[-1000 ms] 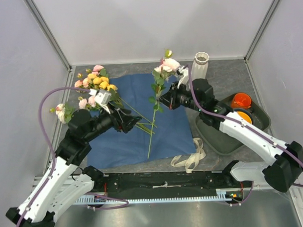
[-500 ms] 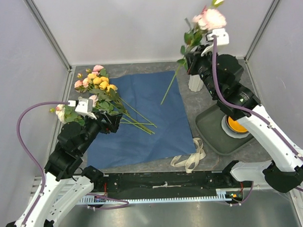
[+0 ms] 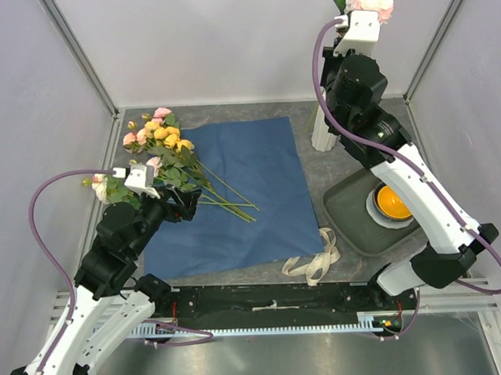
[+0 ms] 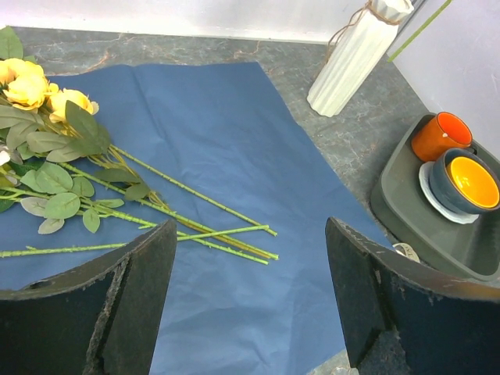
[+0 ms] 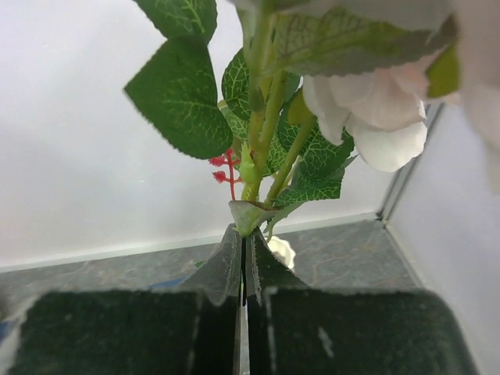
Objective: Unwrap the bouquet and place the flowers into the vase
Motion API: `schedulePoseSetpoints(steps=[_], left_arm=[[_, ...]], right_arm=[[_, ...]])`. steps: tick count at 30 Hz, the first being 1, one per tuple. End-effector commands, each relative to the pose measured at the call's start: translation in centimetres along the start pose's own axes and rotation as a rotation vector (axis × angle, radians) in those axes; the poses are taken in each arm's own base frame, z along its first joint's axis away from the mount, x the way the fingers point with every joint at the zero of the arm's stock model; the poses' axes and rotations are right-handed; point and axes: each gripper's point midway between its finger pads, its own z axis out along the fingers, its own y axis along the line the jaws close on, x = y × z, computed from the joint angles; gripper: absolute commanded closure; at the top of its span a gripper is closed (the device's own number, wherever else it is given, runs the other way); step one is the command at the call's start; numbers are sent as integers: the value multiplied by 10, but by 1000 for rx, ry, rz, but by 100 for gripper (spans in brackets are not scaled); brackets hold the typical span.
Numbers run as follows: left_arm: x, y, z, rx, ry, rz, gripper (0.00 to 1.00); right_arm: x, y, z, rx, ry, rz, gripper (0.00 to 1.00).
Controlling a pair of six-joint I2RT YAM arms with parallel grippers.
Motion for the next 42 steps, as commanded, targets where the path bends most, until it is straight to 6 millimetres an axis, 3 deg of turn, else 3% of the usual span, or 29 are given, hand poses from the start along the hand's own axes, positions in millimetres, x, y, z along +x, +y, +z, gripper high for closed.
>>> schedulePoseSetpoints(steps=[1, 6, 13, 23, 31, 42], left_arm=[[-3, 1, 0, 5, -16, 37, 17], [-2, 2, 2, 10, -10, 30, 17], [2, 5, 13, 35, 17, -1, 18], [5, 10, 18, 28, 31, -22, 18], [4, 14, 20, 17, 30, -23, 18], [6, 16, 22, 11, 38, -26, 18]], right_arm=[[-37, -25, 2, 122, -72, -15, 100], [-38, -30, 12, 199, -84, -68, 100], [-67, -38, 27, 264, -168, -63, 100], [-70, -39, 59, 319, -217, -102, 100], [-34, -40, 85, 328, -181, -127, 100], [46, -44, 120, 293, -89, -117, 100]])
